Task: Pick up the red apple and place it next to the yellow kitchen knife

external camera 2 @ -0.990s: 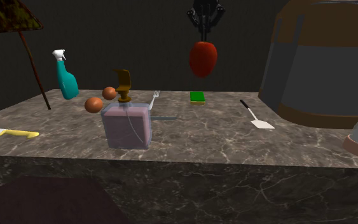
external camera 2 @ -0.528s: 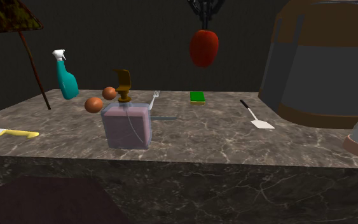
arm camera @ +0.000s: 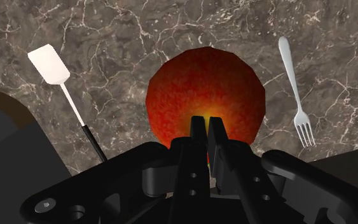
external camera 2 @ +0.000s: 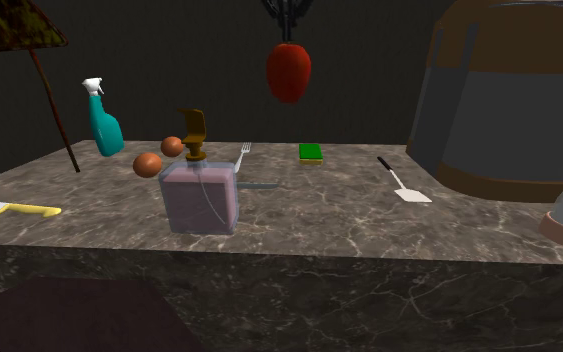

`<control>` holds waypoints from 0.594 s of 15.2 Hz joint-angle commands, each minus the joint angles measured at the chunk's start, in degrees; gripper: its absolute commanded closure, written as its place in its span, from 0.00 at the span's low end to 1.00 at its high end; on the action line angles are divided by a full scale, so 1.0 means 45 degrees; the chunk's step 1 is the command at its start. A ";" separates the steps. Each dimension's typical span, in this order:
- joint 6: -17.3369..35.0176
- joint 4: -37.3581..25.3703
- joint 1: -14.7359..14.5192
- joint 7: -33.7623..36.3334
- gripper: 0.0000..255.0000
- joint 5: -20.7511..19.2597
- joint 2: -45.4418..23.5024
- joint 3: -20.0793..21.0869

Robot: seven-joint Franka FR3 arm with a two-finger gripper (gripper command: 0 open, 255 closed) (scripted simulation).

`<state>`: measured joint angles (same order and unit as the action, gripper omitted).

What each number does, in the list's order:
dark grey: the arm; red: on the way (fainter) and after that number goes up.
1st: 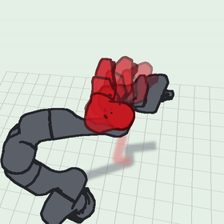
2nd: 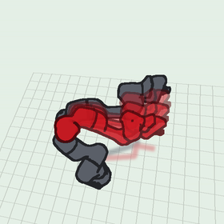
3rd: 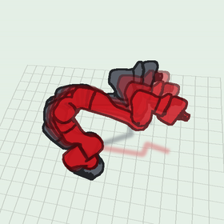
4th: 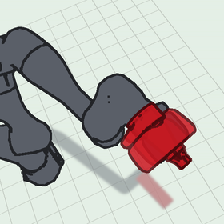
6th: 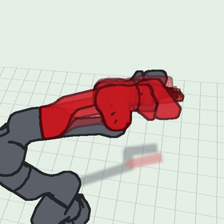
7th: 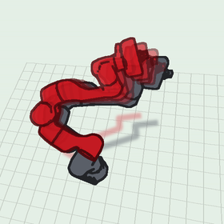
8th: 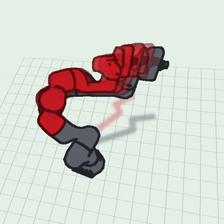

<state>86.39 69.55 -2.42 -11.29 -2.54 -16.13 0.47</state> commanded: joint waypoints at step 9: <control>0.1053 0.4298 -0.1461 0.2581 1.00 -0.0041 0.3152 0.1056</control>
<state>90.51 86.69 -8.37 -0.95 -2.80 -3.49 4.69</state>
